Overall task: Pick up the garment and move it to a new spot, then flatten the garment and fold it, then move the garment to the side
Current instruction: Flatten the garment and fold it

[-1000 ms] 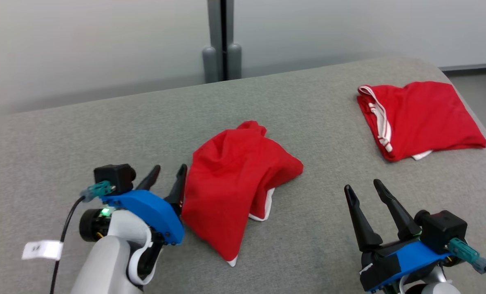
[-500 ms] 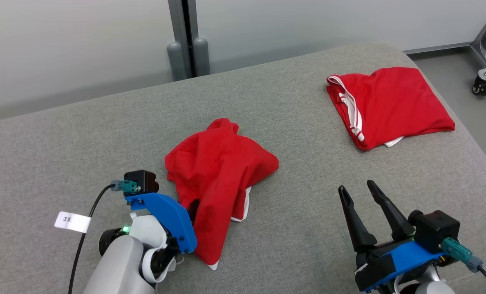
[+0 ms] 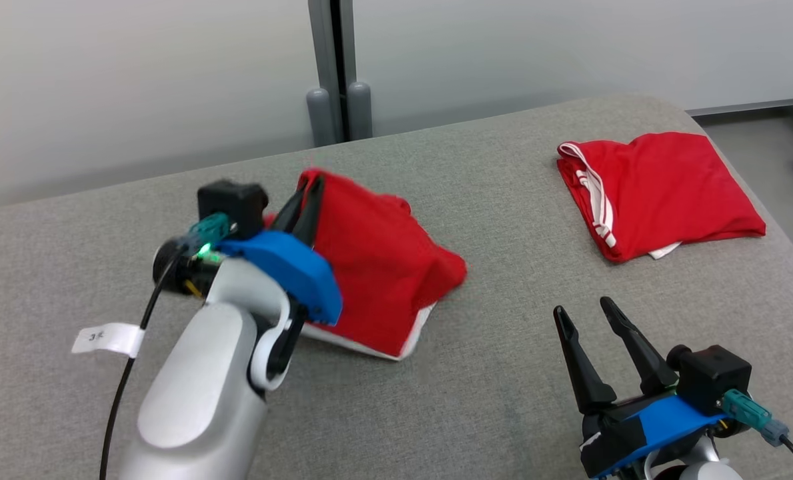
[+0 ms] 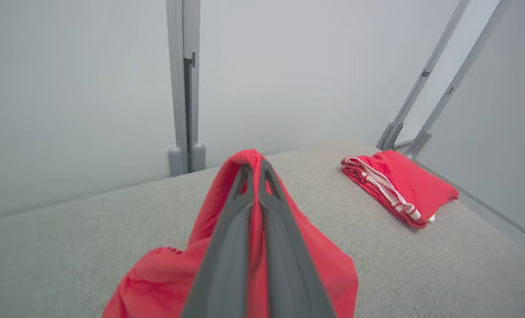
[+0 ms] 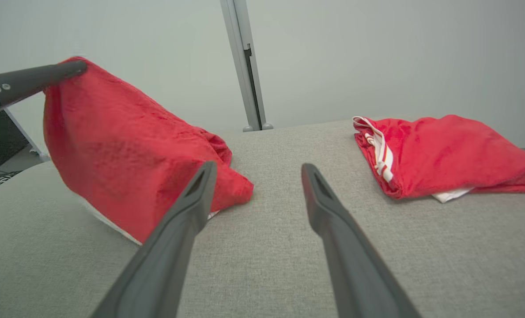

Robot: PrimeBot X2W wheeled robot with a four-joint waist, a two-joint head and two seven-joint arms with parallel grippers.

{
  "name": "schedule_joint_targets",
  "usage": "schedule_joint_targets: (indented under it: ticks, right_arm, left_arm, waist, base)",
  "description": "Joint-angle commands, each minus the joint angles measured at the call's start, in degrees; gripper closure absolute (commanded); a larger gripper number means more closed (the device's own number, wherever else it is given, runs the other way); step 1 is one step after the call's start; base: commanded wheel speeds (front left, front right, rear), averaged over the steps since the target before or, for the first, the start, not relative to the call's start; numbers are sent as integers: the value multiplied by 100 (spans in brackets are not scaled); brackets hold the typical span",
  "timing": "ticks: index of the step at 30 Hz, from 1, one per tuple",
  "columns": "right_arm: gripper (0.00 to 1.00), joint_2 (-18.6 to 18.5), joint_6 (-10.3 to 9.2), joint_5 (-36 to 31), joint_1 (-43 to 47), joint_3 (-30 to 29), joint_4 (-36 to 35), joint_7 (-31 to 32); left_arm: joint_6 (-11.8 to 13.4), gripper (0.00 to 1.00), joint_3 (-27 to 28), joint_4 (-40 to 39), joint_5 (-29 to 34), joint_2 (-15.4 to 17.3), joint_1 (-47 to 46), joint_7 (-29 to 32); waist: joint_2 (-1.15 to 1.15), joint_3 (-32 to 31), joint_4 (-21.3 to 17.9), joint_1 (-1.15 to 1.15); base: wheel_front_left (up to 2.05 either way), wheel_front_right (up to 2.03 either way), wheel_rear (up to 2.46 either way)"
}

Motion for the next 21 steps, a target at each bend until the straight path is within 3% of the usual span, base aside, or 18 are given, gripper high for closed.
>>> schedule_joint_targets:
  ticks: [1,7,12,13,14,15,18,21]
  right_arm:
    - [0,-10,1,10,59,-7,-17,15]
    - [0,-6,1,31,99,-19,-35,-1]
    - [0,16,1,25,113,-53,-52,-17]
    - [0,18,1,21,104,-68,-60,-21]
    - [0,22,1,16,91,-79,-68,-22]
    - [0,26,2,6,78,-82,-74,-18]
    - [0,27,1,-19,45,-134,-92,-14]
    - [0,36,2,-32,55,-167,-97,-22]
  left_arm:
    - [-44,100,-70,-80,80,19,-120,-74]
    - [-257,100,-1090,-418,681,20,-223,-166]
    - [-348,100,-2041,-115,589,-67,284,96]
    - [-360,79,-2210,-28,461,-89,401,161]
    - [-380,27,-2418,61,332,-103,512,268]
    - [-391,0,-2592,122,235,-105,558,347]
    - [-388,0,-2969,144,-228,-100,617,447]
    - [-383,0,-2920,88,-534,36,625,440]
  waist:
    - [0,-17,25,0]
    - [0,6,108,0]
    - [0,83,190,0]
    - [0,103,214,0]
    - [0,119,239,0]
    - [0,135,265,0]
    - [0,173,359,0]
    - [0,174,456,0]
  base:
    - [0,0,0]
    - [0,0,0]
    - [0,0,0]
    - [0,0,0]
    - [0,0,0]
    - [0,0,0]
    - [0,0,0]
    - [0,0,0]
